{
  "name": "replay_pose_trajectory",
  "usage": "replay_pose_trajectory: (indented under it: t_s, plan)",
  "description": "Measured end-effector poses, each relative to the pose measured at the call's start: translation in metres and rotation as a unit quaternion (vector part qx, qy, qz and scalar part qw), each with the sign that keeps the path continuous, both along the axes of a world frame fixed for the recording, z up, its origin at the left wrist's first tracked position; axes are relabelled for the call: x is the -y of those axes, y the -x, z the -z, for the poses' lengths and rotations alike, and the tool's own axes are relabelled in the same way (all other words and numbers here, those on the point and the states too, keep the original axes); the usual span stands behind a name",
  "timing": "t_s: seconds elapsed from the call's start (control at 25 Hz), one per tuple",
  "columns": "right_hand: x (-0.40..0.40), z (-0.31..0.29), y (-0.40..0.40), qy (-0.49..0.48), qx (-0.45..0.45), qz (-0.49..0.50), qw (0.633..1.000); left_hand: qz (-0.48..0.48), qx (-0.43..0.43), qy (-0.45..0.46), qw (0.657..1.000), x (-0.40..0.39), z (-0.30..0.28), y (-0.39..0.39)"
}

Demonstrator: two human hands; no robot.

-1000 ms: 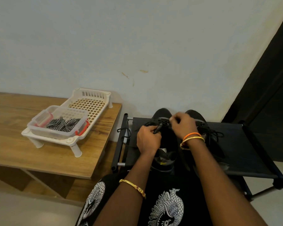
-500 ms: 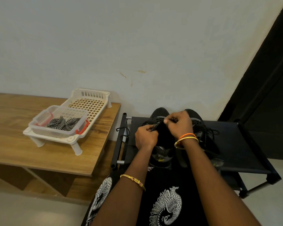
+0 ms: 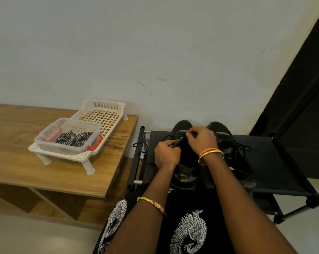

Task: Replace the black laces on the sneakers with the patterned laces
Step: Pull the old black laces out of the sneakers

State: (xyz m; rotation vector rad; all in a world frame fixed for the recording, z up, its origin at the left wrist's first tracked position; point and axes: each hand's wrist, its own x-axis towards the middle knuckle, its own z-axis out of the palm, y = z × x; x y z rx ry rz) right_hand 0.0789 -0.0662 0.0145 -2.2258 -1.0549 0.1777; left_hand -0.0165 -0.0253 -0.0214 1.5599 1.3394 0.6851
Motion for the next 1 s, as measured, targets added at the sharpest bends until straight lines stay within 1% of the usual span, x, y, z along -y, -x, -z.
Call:
replay_pose_trajectory:
  t_s: [0.04, 0.08, 0.12, 0.16, 0.24, 0.36, 0.44, 0.56, 0.6, 0.72, 0.84, 0.96, 1.0]
  plan:
    - [-0.004, 0.003, 0.002, 0.075, 0.04, -0.013, 0.996, 0.001, -0.001, -0.003, 1.0, 0.0, 0.001, 0.0]
    - [-0.007, 0.005, 0.006, 0.129, 0.071, -0.016, 0.989, 0.002, 0.001, -0.005, 1.0, -0.001, 0.002, 0.0]
    - [-0.011, 0.008, 0.008, 0.157, 0.087, -0.014, 0.984, 0.002, 0.002, -0.006, 1.0, -0.001, 0.002, 0.0]
    - [-0.012, 0.009, 0.009, 0.16, 0.091, -0.009, 0.983, 0.002, 0.003, -0.006, 1.0, -0.001, 0.002, 0.0]
    - [-0.011, 0.009, 0.009, 0.121, 0.054, 0.007, 0.991, 0.005, 0.0, -0.008, 1.0, 0.0, 0.002, 0.0]
    - [-0.001, 0.002, 0.007, 0.035, -0.01, 0.04, 0.999, 0.006, -0.005, -0.012, 1.0, -0.001, 0.003, 0.001]
    - [0.009, -0.005, 0.003, -0.033, -0.069, 0.053, 0.996, 0.008, -0.009, -0.012, 1.0, -0.001, 0.002, 0.001]
    - [0.016, -0.008, 0.0, -0.081, -0.163, 0.037, 0.983, 0.006, -0.011, -0.015, 1.0, 0.0, 0.0, 0.001]
    - [0.015, -0.007, 0.0, -0.098, -0.202, 0.023, 0.974, 0.005, -0.009, -0.016, 1.0, 0.001, 0.0, 0.002]
    - [0.007, -0.004, 0.003, -0.155, -0.333, -0.019, 0.93, -0.004, 0.003, -0.013, 1.0, 0.001, -0.001, 0.002]
    - [0.001, -0.005, 0.001, -0.169, -0.354, 0.021, 0.92, -0.002, 0.005, -0.012, 1.0, 0.002, -0.002, 0.004]
    - [0.006, -0.012, -0.005, -0.277, -0.388, 0.088, 0.875, 0.005, -0.001, -0.006, 1.0, 0.0, -0.004, 0.006]
    - [0.009, -0.014, -0.01, -0.301, -0.364, 0.104, 0.875, 0.005, -0.006, -0.005, 1.0, 0.0, -0.005, 0.007]
